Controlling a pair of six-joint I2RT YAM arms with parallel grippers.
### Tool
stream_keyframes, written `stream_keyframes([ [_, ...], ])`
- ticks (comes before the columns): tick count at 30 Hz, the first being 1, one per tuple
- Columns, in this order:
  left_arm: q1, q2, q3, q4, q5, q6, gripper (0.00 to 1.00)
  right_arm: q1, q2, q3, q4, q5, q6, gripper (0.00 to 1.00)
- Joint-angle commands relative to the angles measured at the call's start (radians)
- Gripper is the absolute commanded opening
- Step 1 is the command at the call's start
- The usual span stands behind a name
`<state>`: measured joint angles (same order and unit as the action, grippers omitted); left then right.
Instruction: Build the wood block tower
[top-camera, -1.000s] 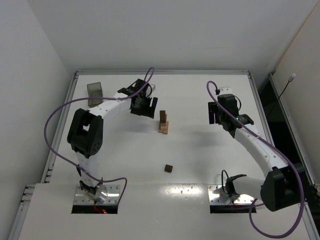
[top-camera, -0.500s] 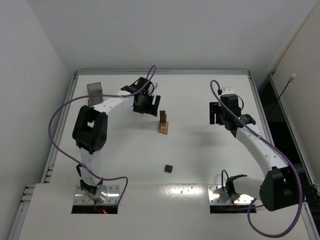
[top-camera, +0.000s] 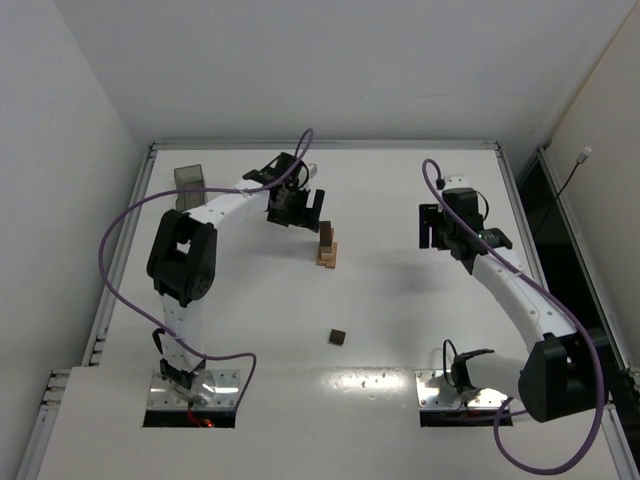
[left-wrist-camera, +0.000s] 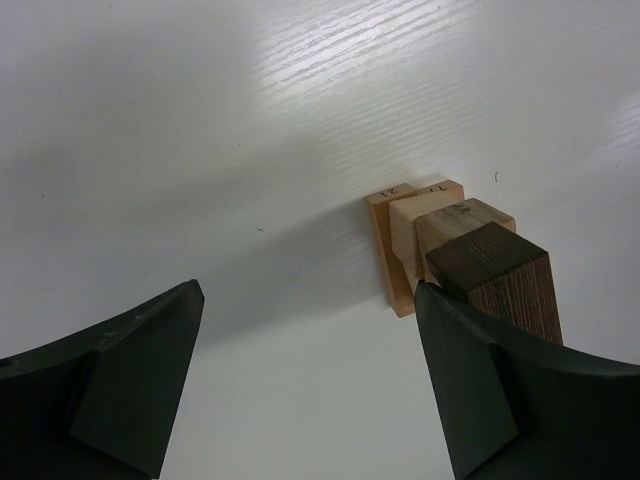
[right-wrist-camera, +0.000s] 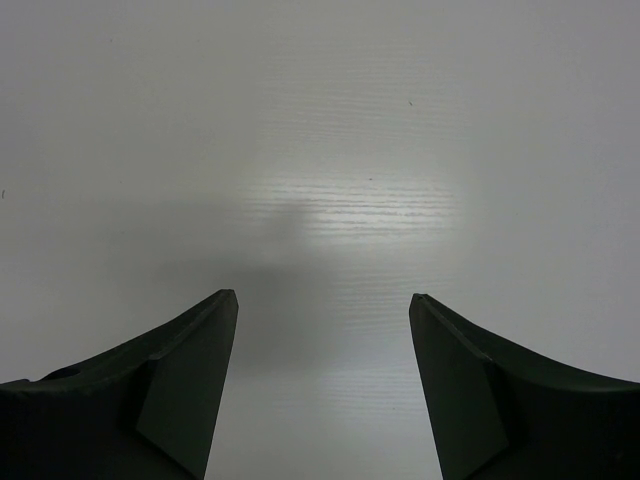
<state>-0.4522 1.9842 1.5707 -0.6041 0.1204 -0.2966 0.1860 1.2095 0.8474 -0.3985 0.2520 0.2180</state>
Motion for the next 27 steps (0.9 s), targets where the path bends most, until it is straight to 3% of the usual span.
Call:
stream_keyframes([
  [1,0.0,0.005,0.04,0.013,0.025,-0.004,0.85,-0.005,-0.004,0.009,0.013,-0.011,0.017,0.66],
  [27,0.0,0.005,0.04,0.013,0.025,-0.004,0.92,-0.005,0.005,-0.019,0.023,-0.049,0.035,0.66],
])
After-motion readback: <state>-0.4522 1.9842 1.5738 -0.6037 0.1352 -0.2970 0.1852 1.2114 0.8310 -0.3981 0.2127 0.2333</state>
